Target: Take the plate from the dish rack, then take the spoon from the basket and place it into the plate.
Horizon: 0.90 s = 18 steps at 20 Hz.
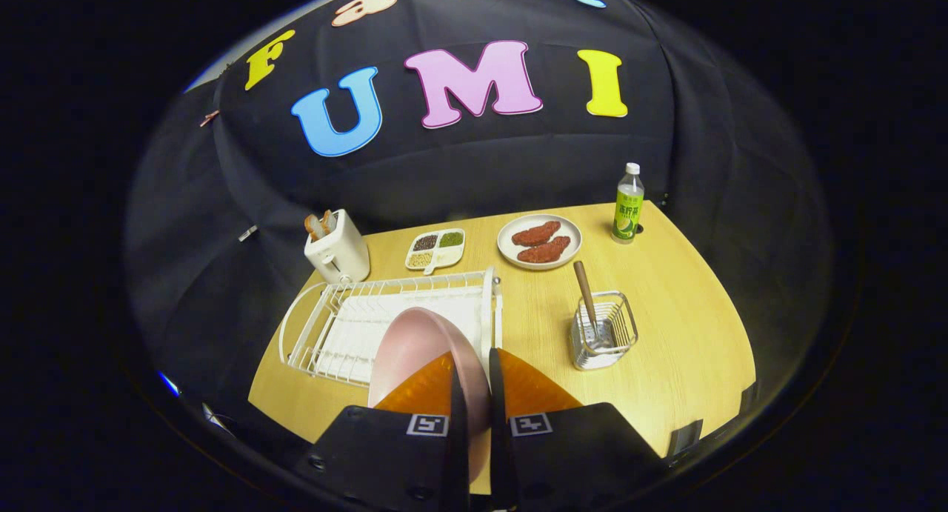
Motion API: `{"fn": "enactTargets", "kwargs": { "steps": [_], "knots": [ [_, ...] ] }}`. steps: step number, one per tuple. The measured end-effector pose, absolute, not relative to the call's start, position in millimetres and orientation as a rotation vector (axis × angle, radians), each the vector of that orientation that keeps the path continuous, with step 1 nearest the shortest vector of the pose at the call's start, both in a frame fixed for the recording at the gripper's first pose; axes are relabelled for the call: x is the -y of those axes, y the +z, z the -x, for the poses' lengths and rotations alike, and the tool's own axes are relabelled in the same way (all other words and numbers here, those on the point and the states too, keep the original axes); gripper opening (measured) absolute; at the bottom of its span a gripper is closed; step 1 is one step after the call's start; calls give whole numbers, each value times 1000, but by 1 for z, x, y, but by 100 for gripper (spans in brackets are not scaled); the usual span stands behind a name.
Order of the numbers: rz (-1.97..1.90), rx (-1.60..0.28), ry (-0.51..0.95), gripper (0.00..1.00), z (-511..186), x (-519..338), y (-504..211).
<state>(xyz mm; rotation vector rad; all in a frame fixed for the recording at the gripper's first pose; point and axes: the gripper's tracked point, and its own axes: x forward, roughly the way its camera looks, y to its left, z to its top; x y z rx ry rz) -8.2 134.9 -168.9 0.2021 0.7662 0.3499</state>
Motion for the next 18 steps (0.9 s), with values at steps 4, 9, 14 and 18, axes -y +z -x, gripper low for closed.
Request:
{"fn": "enactTargets", "kwargs": {
  "steps": [4, 9, 14, 18],
  "knots": [
    [-284, -839, 353, 16, 43, -99, -194],
    [-295, -896, 379, 15, 49, -72, -244],
    [-294, -985, 413, 15, 36, -61, -306],
    [-320, -1050, 491, 16, 29, -56, -333]
  ]
}}
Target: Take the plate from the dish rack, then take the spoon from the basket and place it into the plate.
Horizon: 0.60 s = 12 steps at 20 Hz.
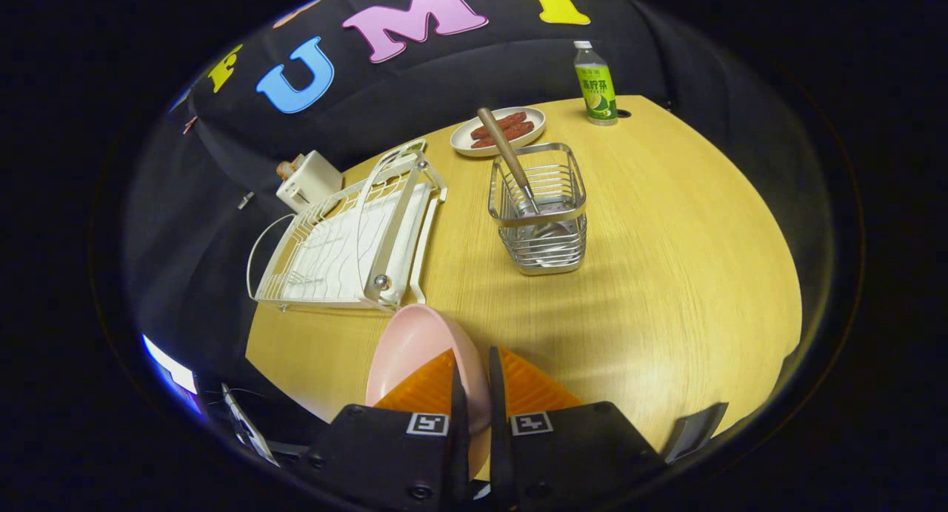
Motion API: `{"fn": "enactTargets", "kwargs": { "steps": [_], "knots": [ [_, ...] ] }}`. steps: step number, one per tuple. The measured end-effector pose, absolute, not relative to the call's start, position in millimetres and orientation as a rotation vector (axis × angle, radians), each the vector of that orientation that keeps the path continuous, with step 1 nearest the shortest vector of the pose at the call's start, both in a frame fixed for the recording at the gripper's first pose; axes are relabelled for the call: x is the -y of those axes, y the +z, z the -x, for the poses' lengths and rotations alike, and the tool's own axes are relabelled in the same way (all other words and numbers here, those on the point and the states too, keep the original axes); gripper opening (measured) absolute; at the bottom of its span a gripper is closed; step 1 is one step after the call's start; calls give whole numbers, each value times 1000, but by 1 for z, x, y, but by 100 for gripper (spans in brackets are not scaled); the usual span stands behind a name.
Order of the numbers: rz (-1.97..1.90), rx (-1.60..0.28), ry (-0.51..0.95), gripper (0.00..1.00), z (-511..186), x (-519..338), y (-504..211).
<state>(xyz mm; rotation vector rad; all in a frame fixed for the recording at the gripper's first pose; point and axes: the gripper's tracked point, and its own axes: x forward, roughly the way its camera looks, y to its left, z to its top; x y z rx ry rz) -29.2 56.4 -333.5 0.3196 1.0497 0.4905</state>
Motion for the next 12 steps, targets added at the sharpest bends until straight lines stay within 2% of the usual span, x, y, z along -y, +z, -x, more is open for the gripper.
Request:
{"fn": "enactTargets", "kwargs": {
  "steps": [3, 6, 8, 10, 11, 12],
  "knots": [
    [-338, -1081, 536, 18, 24, -51, -352],
    [-310, -1135, 518, 20, 23, -36, -382],
    [-297, -1103, 527, 29, 16, -32, -378],
    [-248, -1030, 544, 51, 9, -28, -365],
    [-221, -986, 552, 68, 5, -27, -356],
    [-200, -931, 557, 78, -3, -26, -345]
  ]
}}
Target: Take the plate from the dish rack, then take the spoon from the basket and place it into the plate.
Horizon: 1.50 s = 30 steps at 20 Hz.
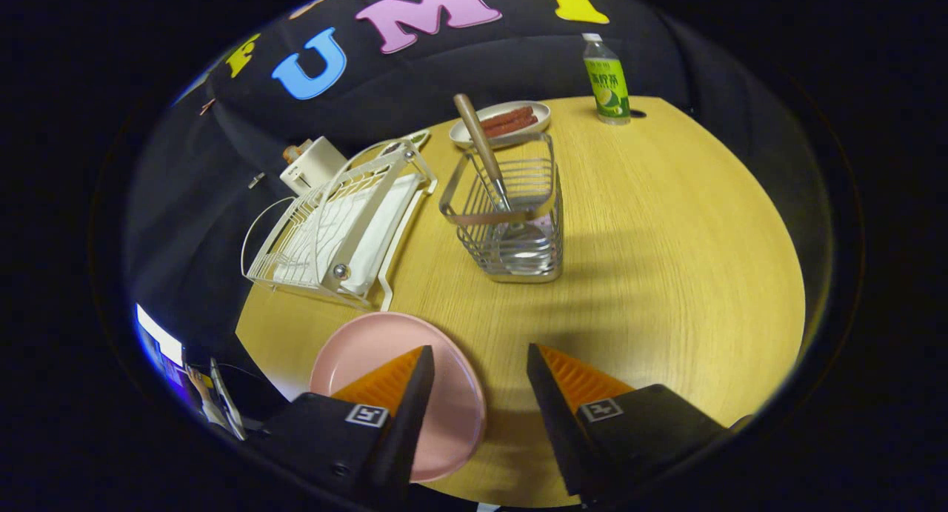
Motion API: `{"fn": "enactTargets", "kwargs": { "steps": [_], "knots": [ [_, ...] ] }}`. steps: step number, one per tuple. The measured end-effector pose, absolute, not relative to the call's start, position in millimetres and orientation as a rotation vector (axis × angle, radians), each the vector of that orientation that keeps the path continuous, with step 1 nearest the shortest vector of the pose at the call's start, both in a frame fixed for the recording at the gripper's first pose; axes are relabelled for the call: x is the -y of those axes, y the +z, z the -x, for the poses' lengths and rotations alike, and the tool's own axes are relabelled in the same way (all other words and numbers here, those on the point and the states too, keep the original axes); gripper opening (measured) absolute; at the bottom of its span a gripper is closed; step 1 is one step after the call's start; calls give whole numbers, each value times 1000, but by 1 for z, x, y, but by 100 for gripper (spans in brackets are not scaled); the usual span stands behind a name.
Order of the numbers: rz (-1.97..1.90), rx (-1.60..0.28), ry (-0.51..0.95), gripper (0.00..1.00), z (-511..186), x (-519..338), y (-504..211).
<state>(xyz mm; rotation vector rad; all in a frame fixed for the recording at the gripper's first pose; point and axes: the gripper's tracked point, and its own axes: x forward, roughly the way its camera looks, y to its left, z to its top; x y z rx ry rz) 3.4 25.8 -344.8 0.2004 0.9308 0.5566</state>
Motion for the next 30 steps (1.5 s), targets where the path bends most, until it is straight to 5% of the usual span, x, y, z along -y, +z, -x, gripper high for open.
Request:
{"fn": "enactTargets", "kwargs": {
  "steps": [1, 3, 10, 22, 26, 30],
  "knots": [
    [-183, -873, 559, 93, -12, -25, -332],
    [-158, -764, 555, 98, -30, -25, -301],
    [-49, -488, 543, 99, -114, -42, -230],
    [26, -590, 512, 98, -206, -90, -295],
    [34, -643, 528, 84, -210, -96, -311],
    [52, -658, 551, 51, -209, -100, -314]
  ]
}}
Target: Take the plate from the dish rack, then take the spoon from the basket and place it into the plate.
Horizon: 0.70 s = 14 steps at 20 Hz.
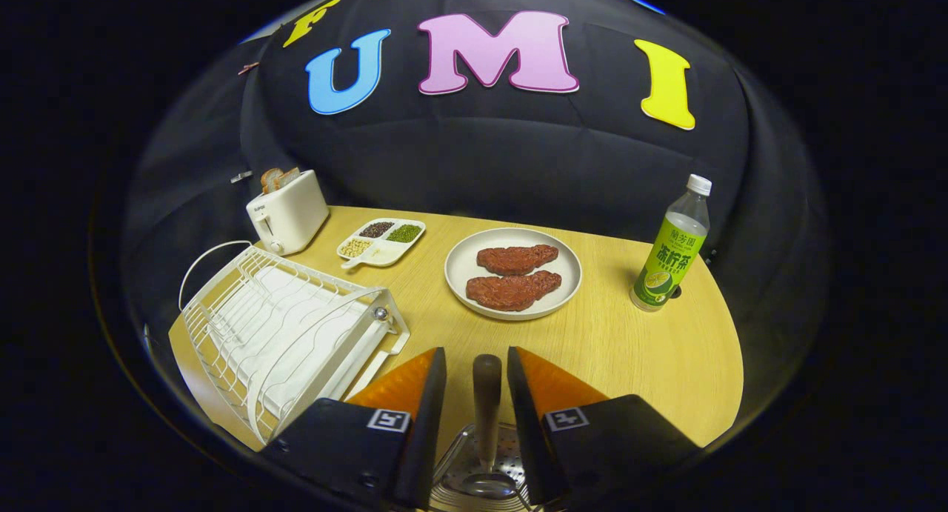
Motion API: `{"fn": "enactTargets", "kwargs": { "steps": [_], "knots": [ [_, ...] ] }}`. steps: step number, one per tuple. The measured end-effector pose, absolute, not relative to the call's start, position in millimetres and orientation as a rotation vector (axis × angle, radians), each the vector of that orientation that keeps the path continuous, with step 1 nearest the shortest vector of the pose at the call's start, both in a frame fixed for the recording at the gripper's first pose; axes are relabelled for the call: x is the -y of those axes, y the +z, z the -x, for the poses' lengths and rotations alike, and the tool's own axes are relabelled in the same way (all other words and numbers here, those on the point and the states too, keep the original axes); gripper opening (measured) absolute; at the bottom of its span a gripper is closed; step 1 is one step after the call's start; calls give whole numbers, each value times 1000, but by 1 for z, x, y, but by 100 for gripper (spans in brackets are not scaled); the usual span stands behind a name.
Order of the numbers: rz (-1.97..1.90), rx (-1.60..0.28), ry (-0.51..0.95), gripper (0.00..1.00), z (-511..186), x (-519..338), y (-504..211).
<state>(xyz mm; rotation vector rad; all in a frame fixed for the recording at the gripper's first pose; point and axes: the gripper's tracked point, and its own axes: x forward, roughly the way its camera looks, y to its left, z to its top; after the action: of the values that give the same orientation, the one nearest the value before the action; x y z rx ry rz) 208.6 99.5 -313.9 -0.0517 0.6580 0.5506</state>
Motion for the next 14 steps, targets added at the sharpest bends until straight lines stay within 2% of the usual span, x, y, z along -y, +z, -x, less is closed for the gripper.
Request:
{"fn": "enactTargets", "kwargs": {
  "steps": [3, 4, 9, 14],
  "knots": [
    [79, -681, 558, 22, -202, -98, -319],
    [79, -684, 561, 18, -202, -98, -319],
    [45, -678, 583, 13, -196, -97, -307],
    [-4, -623, 542, 11, -191, -79, -262]
  ]
}}
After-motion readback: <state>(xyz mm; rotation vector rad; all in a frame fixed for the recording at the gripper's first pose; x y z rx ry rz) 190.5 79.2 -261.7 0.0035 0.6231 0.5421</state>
